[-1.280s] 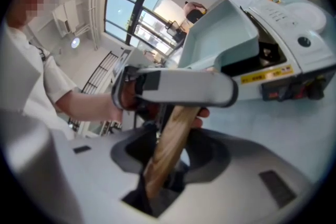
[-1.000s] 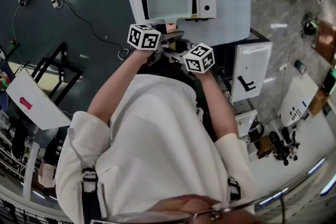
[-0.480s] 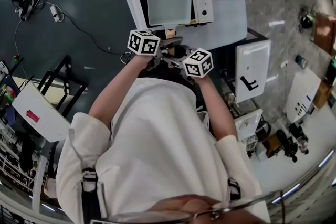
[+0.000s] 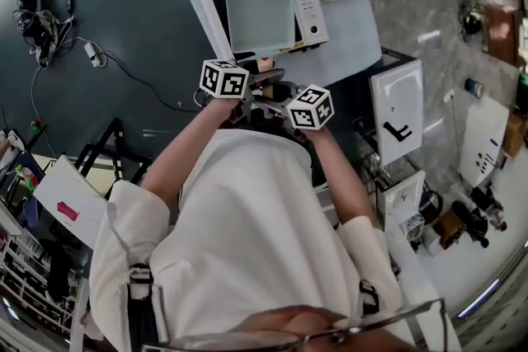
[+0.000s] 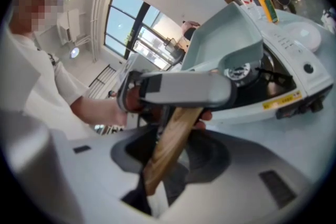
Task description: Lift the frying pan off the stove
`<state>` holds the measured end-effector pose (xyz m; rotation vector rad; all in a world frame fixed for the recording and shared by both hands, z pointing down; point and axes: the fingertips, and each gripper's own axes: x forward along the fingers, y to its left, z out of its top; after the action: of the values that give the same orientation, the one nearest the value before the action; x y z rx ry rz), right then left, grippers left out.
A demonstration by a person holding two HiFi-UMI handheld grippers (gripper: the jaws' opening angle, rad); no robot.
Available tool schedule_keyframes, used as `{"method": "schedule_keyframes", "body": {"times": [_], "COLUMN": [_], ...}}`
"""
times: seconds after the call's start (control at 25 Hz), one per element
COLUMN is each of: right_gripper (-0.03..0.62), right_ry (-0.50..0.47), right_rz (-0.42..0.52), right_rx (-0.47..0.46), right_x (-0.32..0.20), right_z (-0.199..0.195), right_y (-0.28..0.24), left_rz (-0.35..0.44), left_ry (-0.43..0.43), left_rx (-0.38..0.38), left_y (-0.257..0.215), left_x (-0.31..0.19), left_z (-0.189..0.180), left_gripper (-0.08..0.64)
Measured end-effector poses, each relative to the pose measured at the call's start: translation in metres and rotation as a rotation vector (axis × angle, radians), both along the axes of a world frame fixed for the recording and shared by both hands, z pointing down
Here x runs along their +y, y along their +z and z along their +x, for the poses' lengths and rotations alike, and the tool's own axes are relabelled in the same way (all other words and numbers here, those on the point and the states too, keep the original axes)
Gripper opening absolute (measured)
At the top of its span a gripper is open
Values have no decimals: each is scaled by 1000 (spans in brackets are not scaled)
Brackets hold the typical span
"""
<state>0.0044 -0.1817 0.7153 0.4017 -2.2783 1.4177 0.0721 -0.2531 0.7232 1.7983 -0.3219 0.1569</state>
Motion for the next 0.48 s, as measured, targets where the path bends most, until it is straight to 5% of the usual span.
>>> {"method": "schedule_keyframes", "body": {"times": [0.48], "right_gripper": [184], "right_ry": [-29], "right_rz": [56], "right_rx": [-3], "right_x": [24], "right_z": [7], "right_y": [-37], "left_rz": [44], "left_ry": [-27], "left_rx": [14], "left_y": [-42], "left_x": [22], "left_z": [5], "left_gripper": [222]}}
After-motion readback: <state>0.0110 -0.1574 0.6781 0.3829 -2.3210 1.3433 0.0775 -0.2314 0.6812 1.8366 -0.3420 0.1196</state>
